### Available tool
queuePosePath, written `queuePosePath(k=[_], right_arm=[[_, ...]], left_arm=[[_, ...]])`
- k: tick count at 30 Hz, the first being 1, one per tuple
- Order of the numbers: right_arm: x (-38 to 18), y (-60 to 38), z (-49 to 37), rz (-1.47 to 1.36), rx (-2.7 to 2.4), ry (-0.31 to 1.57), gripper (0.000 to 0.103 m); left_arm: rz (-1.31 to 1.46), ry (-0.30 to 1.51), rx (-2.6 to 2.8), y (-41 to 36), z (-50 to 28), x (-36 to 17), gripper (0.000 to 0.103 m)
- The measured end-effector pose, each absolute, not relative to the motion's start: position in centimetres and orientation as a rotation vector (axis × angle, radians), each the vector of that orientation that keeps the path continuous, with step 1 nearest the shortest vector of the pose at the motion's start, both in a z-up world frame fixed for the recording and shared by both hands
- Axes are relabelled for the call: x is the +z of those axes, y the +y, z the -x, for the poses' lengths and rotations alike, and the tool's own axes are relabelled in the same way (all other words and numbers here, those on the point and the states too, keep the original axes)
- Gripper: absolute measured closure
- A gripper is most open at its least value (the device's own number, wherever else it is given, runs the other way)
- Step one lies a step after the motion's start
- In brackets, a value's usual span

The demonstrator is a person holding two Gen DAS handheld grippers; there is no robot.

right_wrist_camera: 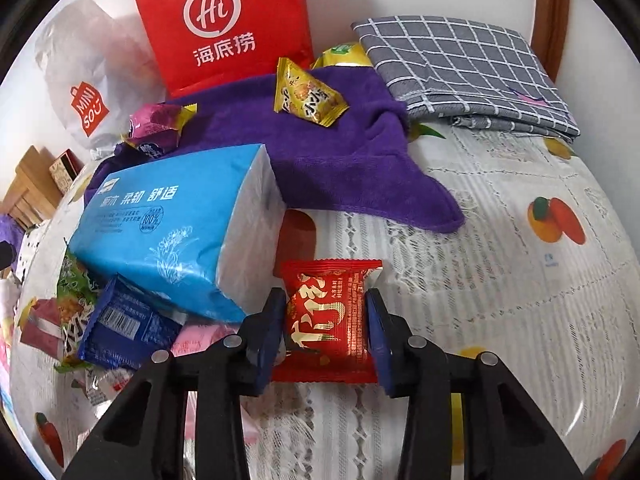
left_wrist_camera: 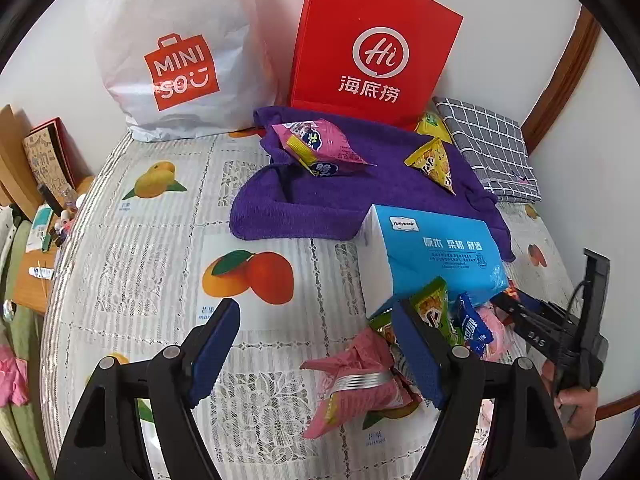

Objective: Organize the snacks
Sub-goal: 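Grasp the pink clipped bag with the left gripper while the right grasps the red packet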

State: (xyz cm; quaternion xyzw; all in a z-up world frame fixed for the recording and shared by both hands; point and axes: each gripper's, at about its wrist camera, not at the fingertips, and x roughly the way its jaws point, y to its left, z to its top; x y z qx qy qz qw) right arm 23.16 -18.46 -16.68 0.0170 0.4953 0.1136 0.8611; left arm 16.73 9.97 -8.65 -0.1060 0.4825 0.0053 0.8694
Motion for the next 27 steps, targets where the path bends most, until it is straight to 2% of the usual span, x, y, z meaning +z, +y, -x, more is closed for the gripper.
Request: queuePosePath(k=[21,22,24,27], right_arm=[[-17.3,-20.6,-19.6,-0.051,0.197,0.969,0.062],[-17.4,-20.6,-19.6,-0.049,0.197,0.969,0.062],[-17.4,-20.5,-19.6,-0.043,0.195,0.968,0.062],[-17.3,-20.4,-19.5,-0.037,0.192,0.967,0.062]], left_arm=[[0.206,1.103,-0.020,6.9,-15.5,-13.2,0.029],[0.205,1.099,-0.019,6.8,-15.5,-13.1,0.029],[0.200,1.098,-0.015,6.9,-15.4,-13.1,0.043],[0.207,1.101,-0.027,7.1,-15.2,-12.9,0.050]])
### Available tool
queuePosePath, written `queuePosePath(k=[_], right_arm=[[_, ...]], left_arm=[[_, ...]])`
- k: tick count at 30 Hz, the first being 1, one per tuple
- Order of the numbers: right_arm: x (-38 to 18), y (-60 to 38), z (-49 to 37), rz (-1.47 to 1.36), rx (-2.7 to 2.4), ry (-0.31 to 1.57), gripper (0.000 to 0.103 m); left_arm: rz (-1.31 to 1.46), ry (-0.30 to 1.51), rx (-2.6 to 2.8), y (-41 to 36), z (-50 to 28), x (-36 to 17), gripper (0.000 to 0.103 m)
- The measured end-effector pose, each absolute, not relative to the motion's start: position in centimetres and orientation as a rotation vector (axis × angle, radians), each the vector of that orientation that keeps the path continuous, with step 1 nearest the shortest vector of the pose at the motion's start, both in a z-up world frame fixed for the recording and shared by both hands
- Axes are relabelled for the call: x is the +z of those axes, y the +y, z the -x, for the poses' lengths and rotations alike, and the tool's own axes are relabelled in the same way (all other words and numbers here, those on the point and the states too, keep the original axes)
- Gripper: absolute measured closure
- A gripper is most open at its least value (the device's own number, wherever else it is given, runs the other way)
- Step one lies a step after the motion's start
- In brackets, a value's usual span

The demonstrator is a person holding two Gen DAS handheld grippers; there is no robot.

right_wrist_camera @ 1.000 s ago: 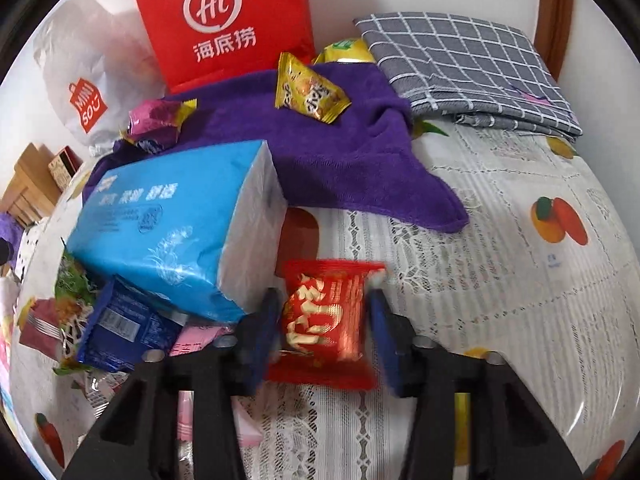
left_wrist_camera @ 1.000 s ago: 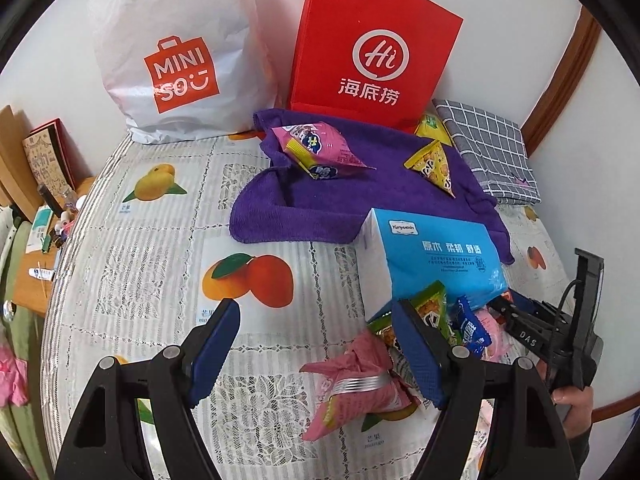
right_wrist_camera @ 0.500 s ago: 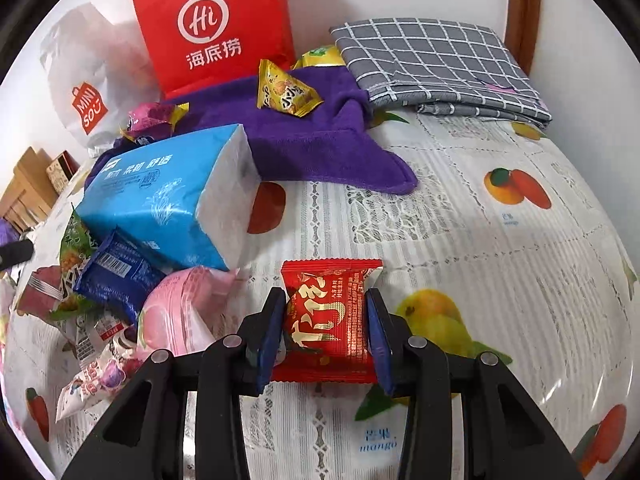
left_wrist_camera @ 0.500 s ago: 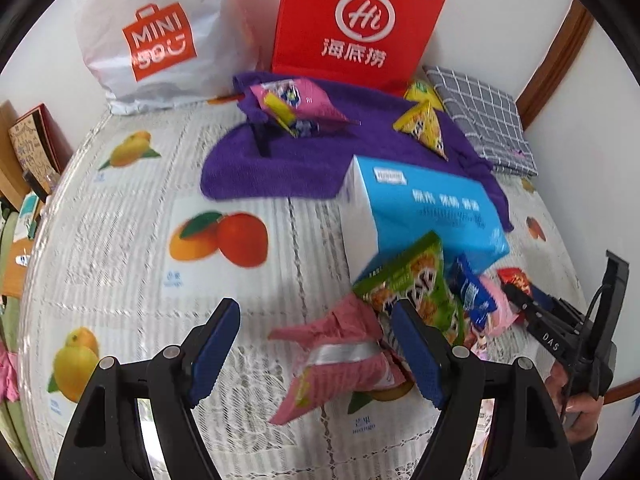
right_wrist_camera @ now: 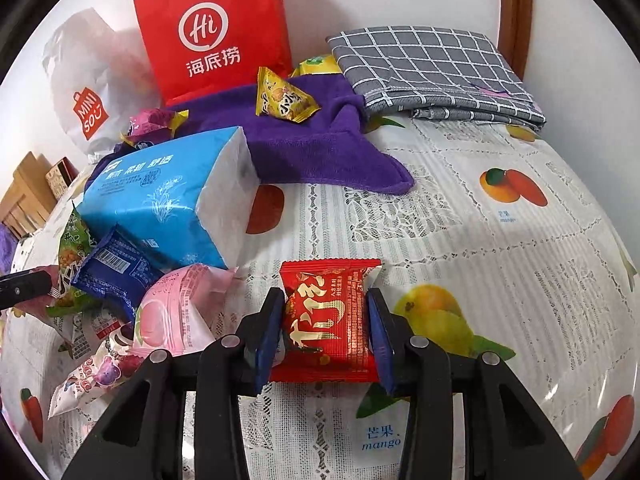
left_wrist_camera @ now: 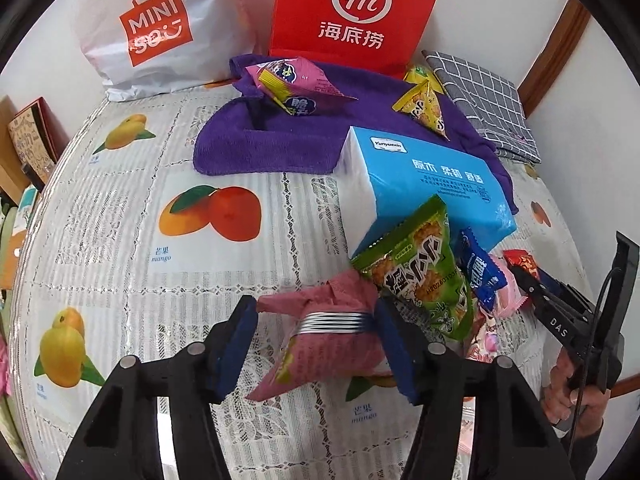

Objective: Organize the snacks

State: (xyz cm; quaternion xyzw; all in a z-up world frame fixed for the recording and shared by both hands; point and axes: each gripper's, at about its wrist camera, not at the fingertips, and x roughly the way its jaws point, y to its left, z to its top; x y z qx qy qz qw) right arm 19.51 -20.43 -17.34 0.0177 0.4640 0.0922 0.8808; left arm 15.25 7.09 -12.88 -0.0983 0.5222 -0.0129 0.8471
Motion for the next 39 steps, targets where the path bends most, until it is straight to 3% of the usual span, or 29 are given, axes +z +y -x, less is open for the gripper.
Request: queuePosePath(k=[3,9,26,39], right_arm=[[-17.2,-20.4,-19.5,-0.032,0.181,0.975,0.062],[-16.1,-20.2,-18.8,-0.048,0.175,0.970,0.062],[-11.1,-18.2,-16.1,-0.036,0.208,0.886,0.062],[-8.9,-16.8,-14.0,-0.017,0.237,0.865,0.062]], left_arm=[[0.215,1.091,-0.035,7.4,-14.9,-12.4,0.057],[0.224,1.062,-0.030,8.3,-14.0,-11.5,0.061],[0.294,0.948,-0.020,11.5,-10.8,-7.7,0.061],[0.277,0.901,-0.067,9.6,-9.5,-5.2,0.061]])
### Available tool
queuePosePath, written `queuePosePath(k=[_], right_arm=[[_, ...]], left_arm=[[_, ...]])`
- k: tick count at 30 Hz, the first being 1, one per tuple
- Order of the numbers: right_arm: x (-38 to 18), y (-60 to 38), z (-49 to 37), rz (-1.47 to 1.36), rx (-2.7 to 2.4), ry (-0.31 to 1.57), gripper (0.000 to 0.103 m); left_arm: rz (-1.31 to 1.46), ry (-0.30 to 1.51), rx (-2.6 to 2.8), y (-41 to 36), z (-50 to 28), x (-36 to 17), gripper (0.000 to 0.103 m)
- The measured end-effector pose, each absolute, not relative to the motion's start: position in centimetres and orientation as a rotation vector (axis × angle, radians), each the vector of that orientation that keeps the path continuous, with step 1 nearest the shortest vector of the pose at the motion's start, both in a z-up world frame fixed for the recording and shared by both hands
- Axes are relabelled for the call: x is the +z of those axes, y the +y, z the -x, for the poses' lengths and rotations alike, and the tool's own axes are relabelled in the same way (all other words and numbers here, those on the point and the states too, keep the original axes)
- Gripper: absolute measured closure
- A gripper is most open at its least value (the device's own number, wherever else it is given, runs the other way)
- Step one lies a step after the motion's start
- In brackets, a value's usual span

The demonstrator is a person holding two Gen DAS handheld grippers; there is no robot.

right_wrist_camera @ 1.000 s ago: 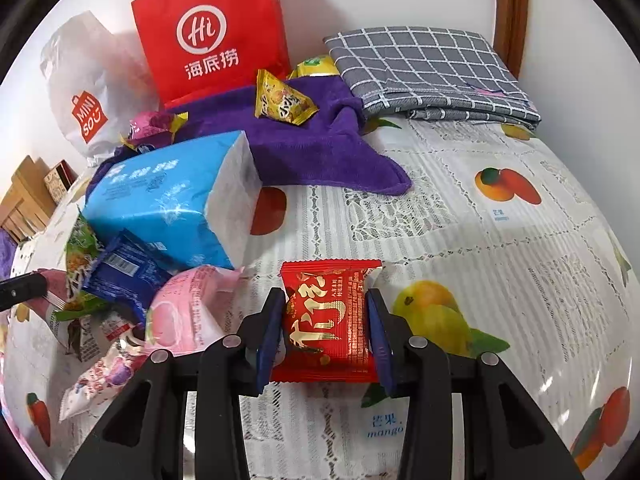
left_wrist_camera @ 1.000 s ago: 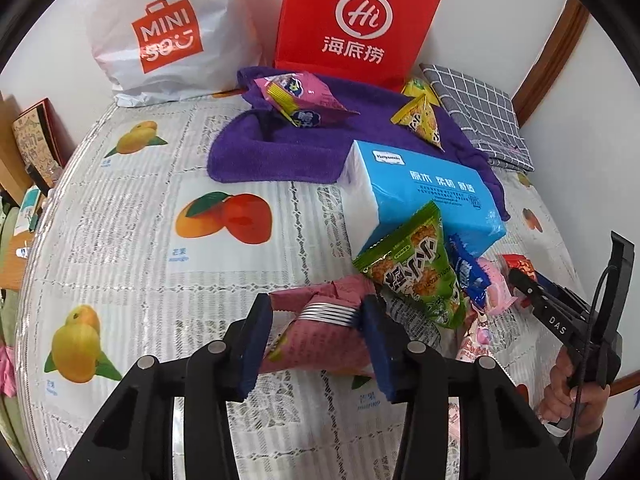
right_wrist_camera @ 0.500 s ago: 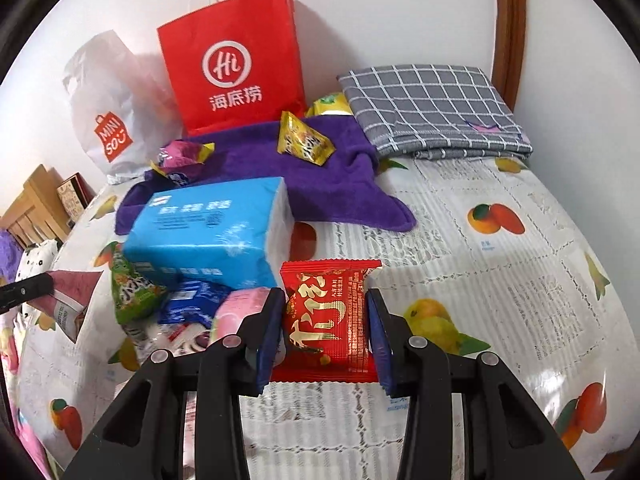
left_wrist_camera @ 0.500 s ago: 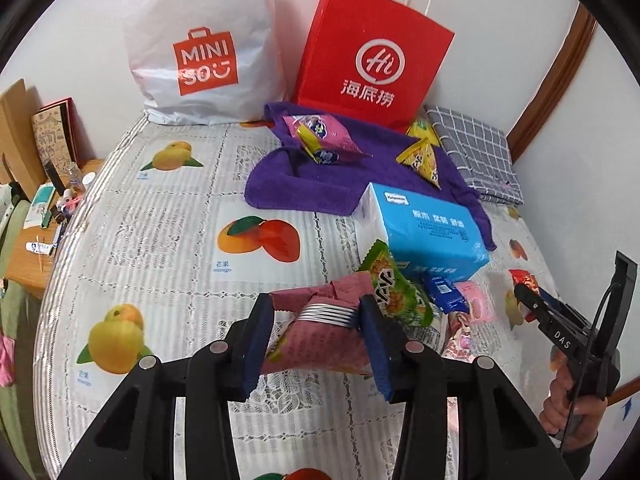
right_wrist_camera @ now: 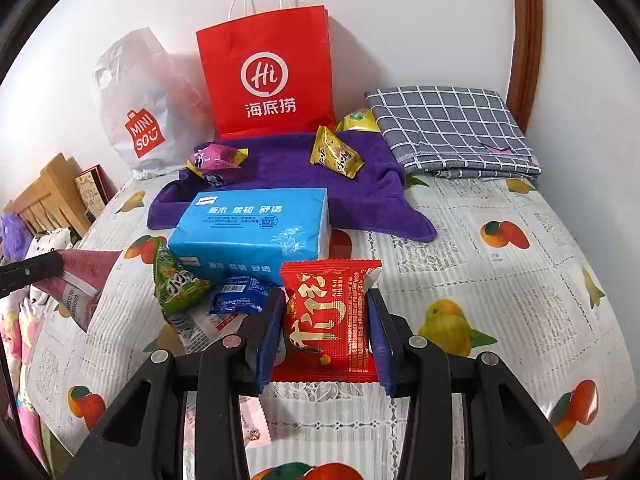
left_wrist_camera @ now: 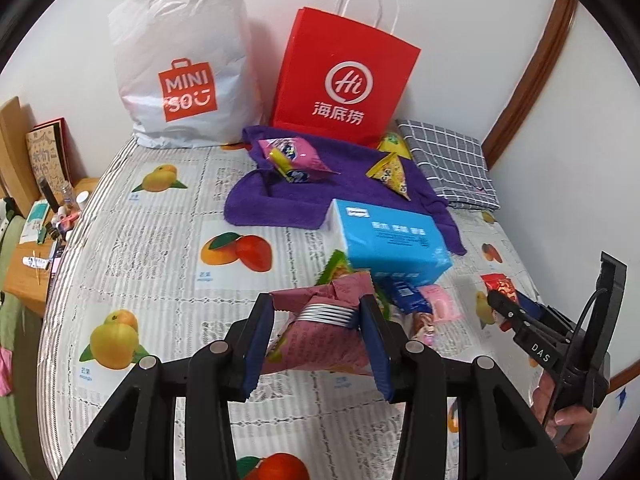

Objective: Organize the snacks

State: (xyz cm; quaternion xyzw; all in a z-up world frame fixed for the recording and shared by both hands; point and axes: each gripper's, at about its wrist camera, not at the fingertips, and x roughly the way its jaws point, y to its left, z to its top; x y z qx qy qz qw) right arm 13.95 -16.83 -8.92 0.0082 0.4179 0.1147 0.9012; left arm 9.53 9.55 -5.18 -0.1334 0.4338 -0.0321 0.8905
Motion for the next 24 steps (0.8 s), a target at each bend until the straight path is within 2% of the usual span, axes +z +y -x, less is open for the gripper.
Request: queuePosePath(k=[24], right_arm=[[-5.9,-14.9,-15.0,-0.024,0.310,0.811,0.062]], left_arm=[[0.262,0.874,-0.097,7.3,-12.2,-2.7,0.061]])
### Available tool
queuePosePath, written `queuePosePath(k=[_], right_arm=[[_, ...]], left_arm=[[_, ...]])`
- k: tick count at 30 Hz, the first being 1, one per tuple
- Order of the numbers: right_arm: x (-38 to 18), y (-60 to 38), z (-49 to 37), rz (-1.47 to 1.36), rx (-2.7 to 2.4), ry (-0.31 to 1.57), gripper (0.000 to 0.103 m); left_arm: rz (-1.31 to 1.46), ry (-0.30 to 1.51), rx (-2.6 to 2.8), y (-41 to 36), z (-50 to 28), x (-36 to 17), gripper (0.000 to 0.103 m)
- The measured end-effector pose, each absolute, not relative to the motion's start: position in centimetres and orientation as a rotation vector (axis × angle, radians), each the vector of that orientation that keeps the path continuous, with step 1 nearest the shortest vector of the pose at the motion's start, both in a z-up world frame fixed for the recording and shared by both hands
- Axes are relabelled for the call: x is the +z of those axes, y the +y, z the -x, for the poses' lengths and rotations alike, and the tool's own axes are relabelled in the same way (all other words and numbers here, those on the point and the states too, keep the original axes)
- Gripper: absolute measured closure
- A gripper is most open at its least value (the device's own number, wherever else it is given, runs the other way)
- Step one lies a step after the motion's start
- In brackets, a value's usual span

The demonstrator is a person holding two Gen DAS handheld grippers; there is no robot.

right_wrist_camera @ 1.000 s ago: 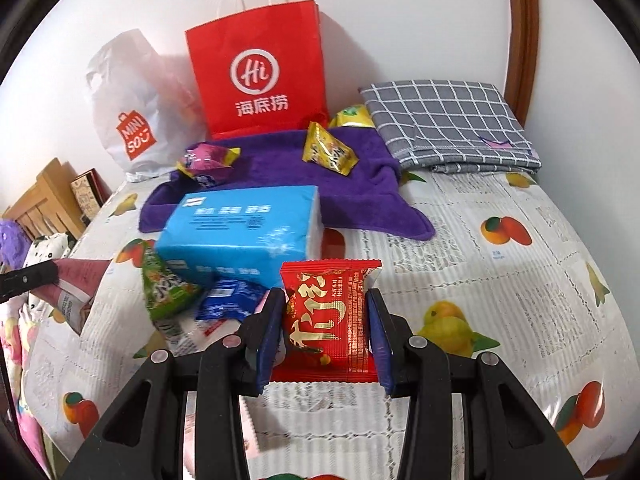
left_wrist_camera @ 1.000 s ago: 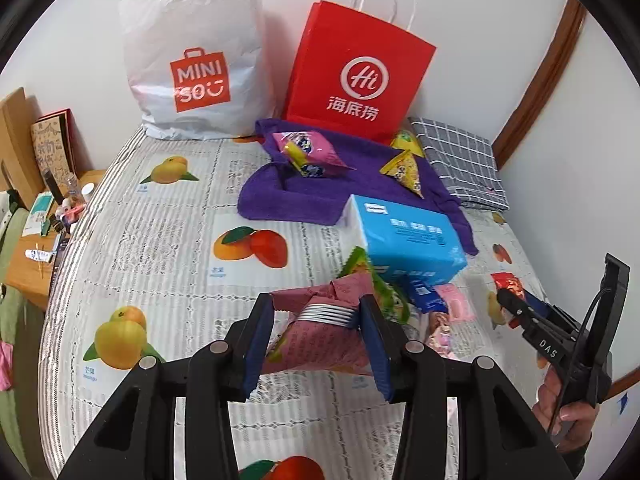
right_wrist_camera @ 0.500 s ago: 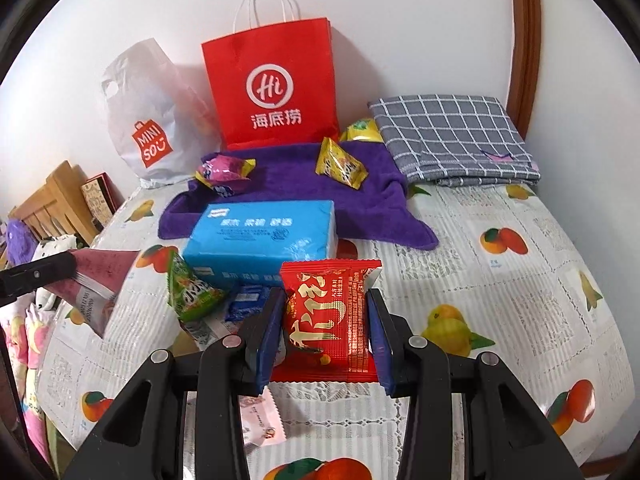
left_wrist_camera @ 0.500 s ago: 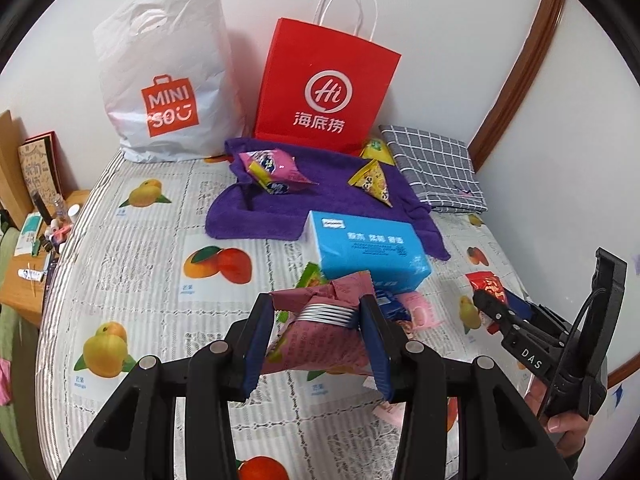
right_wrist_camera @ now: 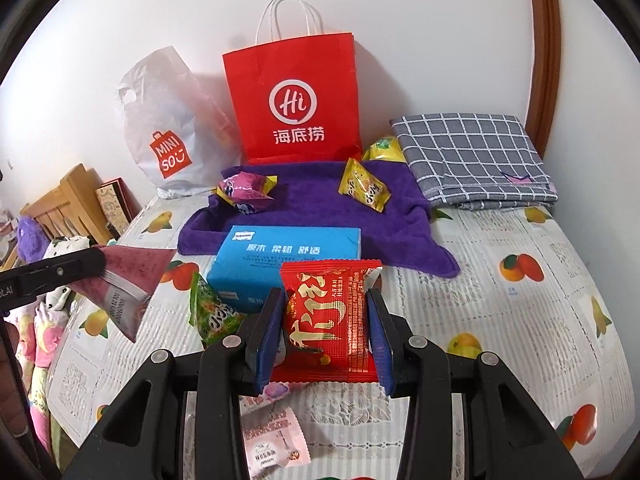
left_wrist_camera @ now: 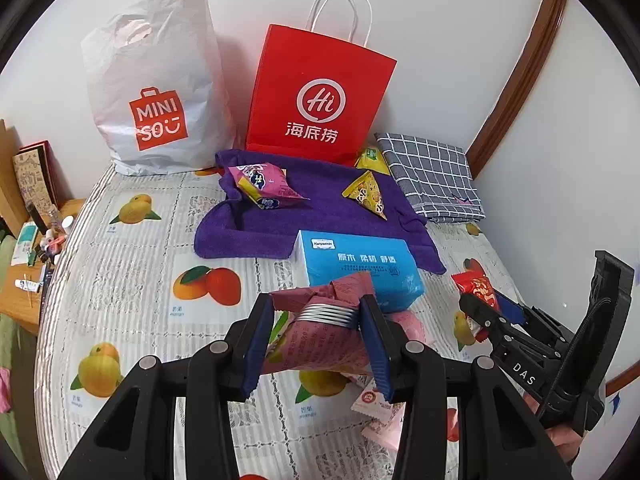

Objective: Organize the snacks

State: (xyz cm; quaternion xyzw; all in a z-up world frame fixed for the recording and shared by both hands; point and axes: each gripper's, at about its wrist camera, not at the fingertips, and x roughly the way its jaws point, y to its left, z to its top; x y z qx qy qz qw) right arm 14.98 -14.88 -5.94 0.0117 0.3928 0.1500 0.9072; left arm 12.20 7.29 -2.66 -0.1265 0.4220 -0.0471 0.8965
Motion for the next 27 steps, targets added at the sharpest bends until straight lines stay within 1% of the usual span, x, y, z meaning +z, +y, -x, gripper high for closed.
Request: queuePosePath(k=[27], right_arm=[[-4.8,-13.6,-20.2,-0.015,0.310,0.800,0.062]], left_arm=[[0.273,0.875,-0.109,8.2,-18.1,-2.7,0.061]])
